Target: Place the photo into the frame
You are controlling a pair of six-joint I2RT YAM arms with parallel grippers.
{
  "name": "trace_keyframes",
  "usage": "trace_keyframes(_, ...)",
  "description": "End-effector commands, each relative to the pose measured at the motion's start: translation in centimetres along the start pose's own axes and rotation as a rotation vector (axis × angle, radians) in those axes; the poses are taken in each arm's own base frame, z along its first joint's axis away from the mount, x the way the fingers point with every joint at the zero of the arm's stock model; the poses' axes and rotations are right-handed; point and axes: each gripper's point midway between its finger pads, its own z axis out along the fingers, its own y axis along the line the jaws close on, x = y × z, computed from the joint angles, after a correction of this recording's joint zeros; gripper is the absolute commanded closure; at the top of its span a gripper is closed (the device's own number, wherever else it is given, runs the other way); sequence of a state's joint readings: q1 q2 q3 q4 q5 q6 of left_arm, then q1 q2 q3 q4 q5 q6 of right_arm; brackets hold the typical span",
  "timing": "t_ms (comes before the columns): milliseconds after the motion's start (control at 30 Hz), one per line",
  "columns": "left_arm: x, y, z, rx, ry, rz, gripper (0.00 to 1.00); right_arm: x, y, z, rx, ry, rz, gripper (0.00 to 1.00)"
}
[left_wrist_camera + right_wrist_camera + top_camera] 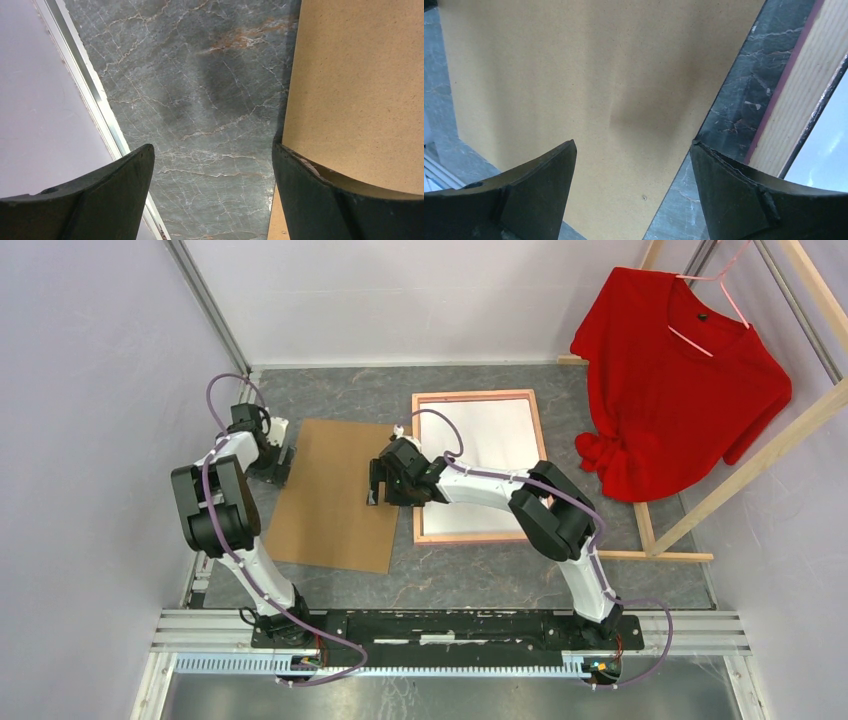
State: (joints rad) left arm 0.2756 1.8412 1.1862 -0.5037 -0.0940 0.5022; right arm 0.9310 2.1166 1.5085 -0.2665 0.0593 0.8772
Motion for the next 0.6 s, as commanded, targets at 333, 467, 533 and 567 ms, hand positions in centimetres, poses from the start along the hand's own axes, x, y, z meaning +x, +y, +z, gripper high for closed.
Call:
trace_keyframes(333, 2.5, -6.4, 2.5, 0.130, 0.085, 0.005, 0.07, -6.0, 10.6, -4.4, -0.456, -0.105, 0.147, 0.10)
trace_keyframes(467, 2.9, -6.4, 2.5, 0.126, 0.090, 0.007, 0.07, -7.2, 11.9, -6.4, -0.507, -0.134, 0.142, 0.09)
trace_keyframes(533, 2.7, -6.5, 2.4, 0.120, 0.084, 0.013, 0.07, -7.1, 11.6, -6.9, -0.502, -0.136, 0.149, 0.10)
trace_keyframes(567, 2.6, -6.5, 2.3, 0.114, 0.080, 0.021, 0.07, -6.9, 11.1, -7.0, -0.492, -0.136, 0.156, 0.10)
